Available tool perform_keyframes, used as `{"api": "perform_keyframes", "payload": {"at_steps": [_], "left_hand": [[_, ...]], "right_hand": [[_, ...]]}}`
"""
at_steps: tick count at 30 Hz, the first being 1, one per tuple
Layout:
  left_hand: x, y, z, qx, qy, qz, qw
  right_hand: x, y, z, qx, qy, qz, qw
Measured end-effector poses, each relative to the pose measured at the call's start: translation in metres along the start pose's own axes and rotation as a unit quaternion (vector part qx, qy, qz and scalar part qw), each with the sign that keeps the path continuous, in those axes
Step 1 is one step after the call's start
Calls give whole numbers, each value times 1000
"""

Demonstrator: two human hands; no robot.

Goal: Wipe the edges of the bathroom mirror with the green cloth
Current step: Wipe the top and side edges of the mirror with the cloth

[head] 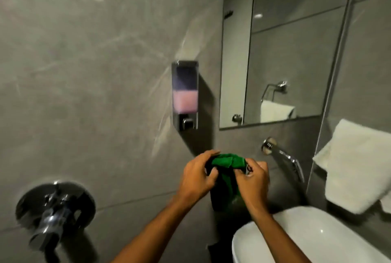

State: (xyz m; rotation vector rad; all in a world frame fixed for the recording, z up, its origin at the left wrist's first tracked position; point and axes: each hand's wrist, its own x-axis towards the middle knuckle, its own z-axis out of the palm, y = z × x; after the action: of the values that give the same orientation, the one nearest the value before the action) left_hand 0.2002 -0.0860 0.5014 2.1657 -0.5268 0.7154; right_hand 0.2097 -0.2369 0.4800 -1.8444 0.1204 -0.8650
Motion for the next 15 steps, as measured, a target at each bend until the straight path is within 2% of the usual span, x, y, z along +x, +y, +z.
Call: {"api": "perform_keyframes", "payload": {"at_steps": [3, 6, 11, 15], "left_hand": [[46, 45, -11, 159, 64, 121, 978], [97, 83, -26, 300, 149, 183, 924], [183, 117, -62, 421, 170, 179, 873], [233, 129, -83, 460, 181, 159, 854]], "right_hand": [[53, -42, -17, -1, 12, -51, 999], [102, -79, -24, 45, 42, -78, 995], [167, -129, -15, 99, 29, -96, 990], [190, -167, -9, 172, 56, -115, 977]]}}
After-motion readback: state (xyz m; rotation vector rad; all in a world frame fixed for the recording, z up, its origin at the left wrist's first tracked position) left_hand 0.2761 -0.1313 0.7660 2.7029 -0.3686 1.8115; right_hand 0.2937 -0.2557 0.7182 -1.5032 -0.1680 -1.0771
